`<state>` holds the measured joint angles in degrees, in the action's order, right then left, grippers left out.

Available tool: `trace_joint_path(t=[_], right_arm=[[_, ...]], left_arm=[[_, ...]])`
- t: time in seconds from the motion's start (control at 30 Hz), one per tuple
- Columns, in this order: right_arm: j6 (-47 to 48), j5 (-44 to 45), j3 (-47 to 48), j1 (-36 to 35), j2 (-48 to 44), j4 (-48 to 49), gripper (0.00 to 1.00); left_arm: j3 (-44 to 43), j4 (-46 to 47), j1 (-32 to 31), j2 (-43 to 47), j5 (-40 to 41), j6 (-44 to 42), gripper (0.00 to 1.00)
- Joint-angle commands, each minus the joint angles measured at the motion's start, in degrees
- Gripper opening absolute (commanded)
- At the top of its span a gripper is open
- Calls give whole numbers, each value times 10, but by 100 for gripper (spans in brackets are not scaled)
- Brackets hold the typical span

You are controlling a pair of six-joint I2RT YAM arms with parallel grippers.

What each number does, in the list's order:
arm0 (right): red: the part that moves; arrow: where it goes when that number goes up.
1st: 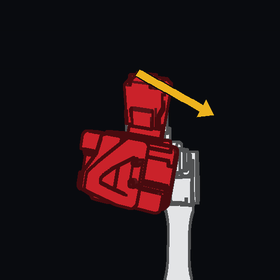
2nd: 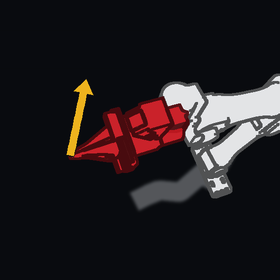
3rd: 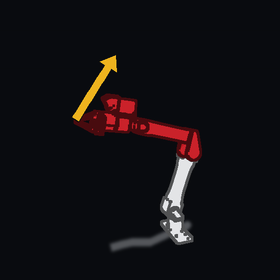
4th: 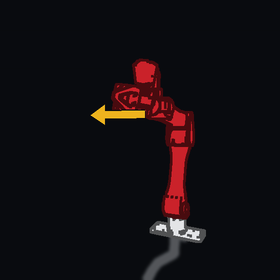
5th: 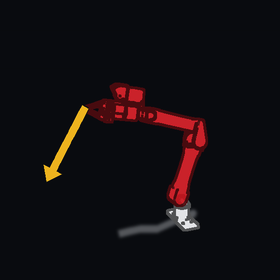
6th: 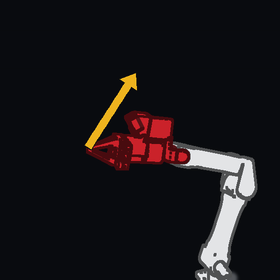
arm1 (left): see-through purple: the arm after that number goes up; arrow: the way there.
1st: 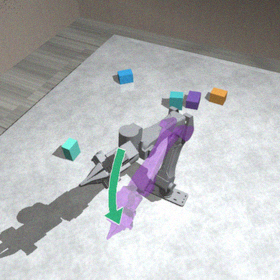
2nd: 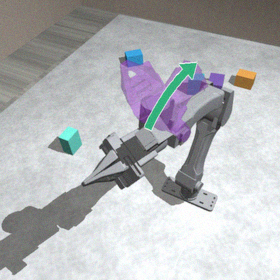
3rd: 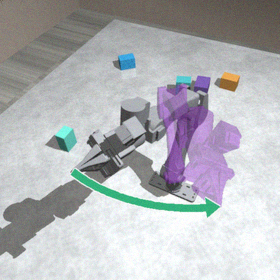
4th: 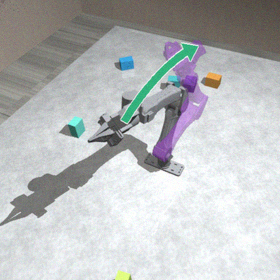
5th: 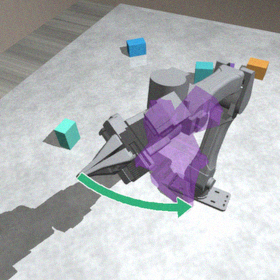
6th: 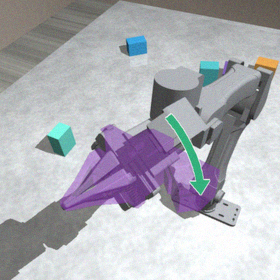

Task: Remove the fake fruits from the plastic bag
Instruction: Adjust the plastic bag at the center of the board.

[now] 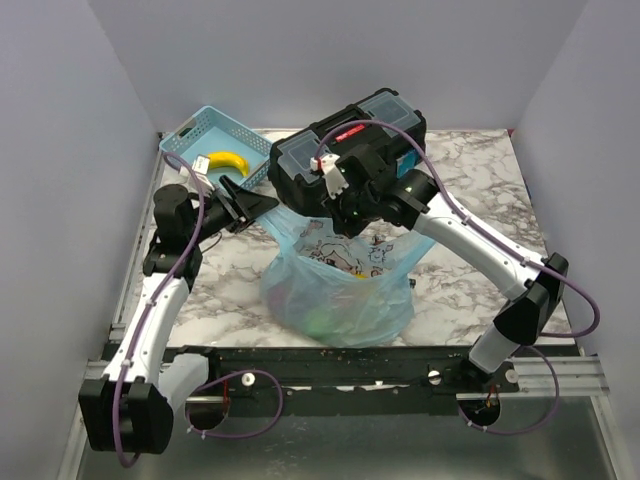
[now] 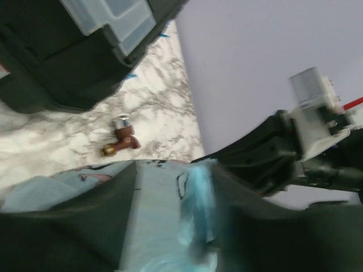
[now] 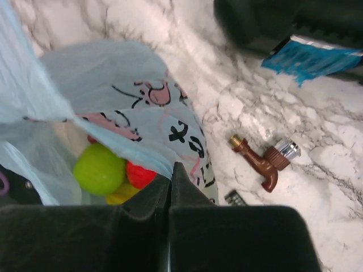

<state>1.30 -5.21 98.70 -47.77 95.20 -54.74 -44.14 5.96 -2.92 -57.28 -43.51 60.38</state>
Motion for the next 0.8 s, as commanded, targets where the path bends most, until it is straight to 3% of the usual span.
trace_joint_path(t=[0.0, 0.03, 0.07, 0.2, 0.37, 0.5, 0.63, 0.77], right_arm=[[-93, 30, -4, 2, -31, 84, 1], [-104, 20, -10, 1, -34, 96, 1], [-119, 17, -16, 1, -38, 111, 1], [-152, 21, -25, 1, -38, 131, 1], [-161, 96, -29, 1, -25, 124, 1], [-163, 103, -31, 1, -22, 122, 1], [-164, 103, -47, 1, -30, 136, 1], [-166, 115, -47, 2, -31, 135, 1]], left_arm=[[-58, -216, -42, 76, 158, -60, 81], [-77, -257, -59, 95, 211, -83, 93], [-94, -303, -79, 107, 250, -98, 96], [-136, -447, -136, 147, 371, -94, 99], [-87, -537, -196, 233, 391, 6, 99], [-62, -584, -240, 278, 387, 103, 99], [-111, -637, -299, 238, 399, 190, 99], [-188, -700, -433, 139, 481, 283, 99]])
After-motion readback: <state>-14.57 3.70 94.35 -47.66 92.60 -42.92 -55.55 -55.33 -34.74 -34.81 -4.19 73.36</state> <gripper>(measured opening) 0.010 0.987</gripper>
